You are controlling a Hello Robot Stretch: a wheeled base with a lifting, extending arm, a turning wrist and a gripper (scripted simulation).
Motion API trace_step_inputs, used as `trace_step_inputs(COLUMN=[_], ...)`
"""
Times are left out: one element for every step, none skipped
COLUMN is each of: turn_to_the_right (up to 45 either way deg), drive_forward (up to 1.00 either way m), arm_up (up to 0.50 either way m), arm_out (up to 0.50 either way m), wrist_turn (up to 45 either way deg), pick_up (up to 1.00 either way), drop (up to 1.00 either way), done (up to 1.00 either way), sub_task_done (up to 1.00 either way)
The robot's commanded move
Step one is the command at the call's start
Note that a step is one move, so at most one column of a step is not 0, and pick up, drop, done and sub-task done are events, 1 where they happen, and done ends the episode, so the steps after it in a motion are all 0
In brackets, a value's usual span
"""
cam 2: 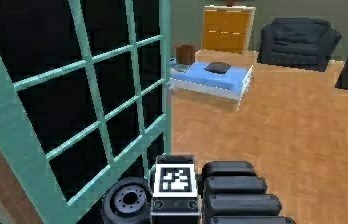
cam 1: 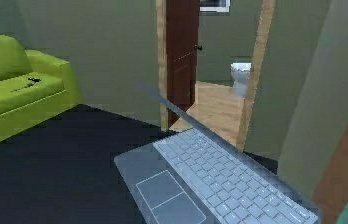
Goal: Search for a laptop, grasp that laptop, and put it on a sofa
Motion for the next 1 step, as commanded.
trace_step_inputs(turn_to_the_right=[0.0], drive_forward=[0.50], arm_up=[0.00], arm_out=[0.00], wrist_turn=[0.0], pick_up=[0.00], drop=[0.00], done=[0.00], sub_task_done=[0.00])
